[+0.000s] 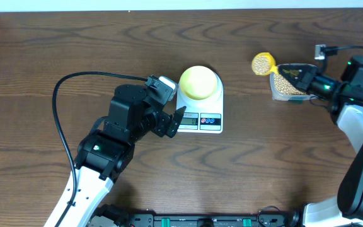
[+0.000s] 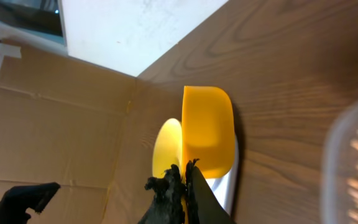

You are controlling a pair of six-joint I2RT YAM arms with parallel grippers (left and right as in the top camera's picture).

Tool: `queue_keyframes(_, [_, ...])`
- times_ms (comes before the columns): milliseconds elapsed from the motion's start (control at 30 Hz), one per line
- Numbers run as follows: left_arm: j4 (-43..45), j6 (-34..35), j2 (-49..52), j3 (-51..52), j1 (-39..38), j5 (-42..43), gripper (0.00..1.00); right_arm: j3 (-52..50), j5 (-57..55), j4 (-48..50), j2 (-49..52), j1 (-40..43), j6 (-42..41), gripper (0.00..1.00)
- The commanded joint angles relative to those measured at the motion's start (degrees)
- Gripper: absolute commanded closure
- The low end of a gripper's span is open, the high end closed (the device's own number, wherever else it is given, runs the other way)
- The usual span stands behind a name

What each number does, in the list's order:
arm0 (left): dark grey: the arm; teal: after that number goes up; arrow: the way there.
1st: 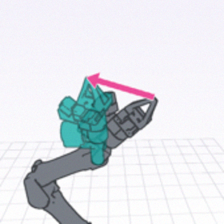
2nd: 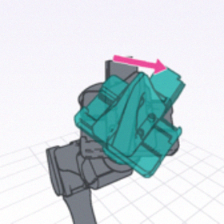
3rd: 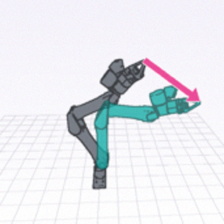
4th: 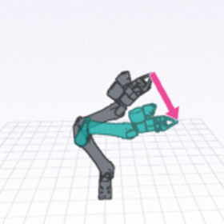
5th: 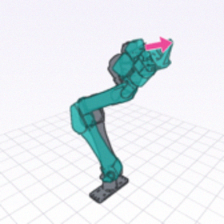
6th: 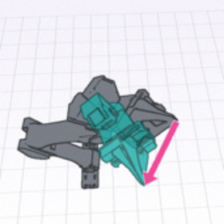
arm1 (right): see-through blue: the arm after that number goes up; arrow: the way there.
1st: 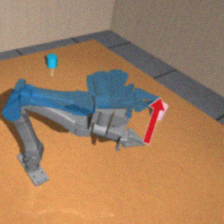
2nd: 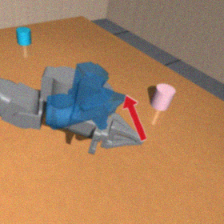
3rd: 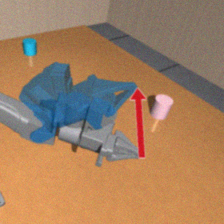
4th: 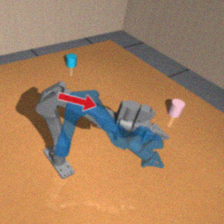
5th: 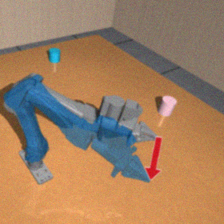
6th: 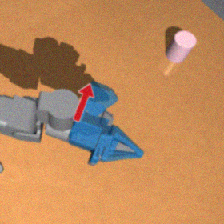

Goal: Scoop item into bowl and weigh 50g on scale
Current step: 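Carry the filled scoop over the yellow bowl and tip soybeans in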

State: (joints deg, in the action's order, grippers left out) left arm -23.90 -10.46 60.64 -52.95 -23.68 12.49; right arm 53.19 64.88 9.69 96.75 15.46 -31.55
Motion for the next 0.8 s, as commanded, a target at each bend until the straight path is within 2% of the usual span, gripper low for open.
queue_keyframes(0, [-0.1,0.5,-0.3,0.2,0.2,-0.6,0.06,0.3,-1.2,1.8,0.2,-3.0,-4.6,0.99])
queue_keyframes(233, [-0.1,0.5,-0.3,0.2,0.2,-0.5,0.06,0.3,-3.4,6.1,0.2,-9.1,-7.6,0.99])
queue_keyframes(767, [-0.1,0.5,-0.3,0.2,0.2,-0.5,0.06,0.3,-10.0,7.7,0.2,-21.5,-4.8,0.99])
